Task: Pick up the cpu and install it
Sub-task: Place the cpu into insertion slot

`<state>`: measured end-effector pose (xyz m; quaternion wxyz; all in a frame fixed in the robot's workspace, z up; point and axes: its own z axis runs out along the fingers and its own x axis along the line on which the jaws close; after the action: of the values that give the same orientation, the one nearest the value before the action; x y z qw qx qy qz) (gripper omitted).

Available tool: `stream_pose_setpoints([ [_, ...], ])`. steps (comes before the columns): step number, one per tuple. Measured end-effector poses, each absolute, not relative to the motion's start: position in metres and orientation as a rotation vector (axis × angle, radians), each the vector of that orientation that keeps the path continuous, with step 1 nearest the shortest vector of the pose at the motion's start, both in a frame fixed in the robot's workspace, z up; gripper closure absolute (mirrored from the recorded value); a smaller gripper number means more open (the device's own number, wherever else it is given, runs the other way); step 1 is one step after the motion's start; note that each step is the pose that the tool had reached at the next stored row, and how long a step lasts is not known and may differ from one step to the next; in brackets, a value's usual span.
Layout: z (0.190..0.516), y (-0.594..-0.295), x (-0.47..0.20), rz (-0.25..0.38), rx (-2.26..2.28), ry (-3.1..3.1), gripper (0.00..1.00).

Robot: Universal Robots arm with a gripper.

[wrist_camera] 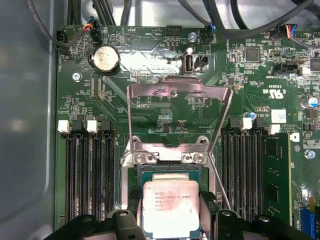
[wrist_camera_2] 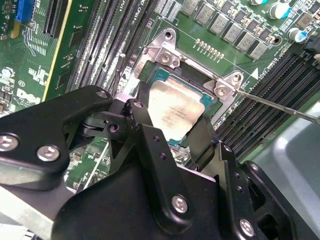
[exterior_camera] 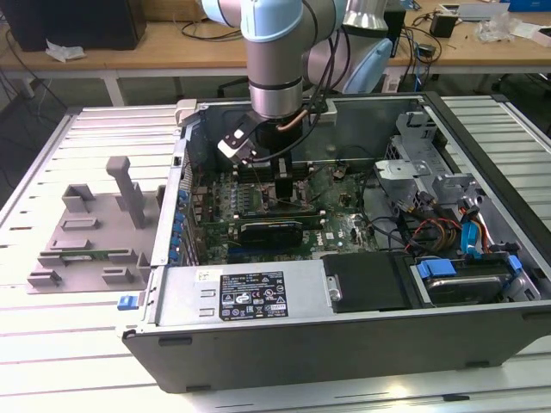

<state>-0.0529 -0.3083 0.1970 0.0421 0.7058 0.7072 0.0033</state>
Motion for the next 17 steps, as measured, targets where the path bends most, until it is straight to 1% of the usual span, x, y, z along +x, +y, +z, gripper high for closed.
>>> stream_pose_setpoints([
  [17, 0.1976, -0.3083, -0.0513, 0.01, 2.161, 2.163, 0.46],
])
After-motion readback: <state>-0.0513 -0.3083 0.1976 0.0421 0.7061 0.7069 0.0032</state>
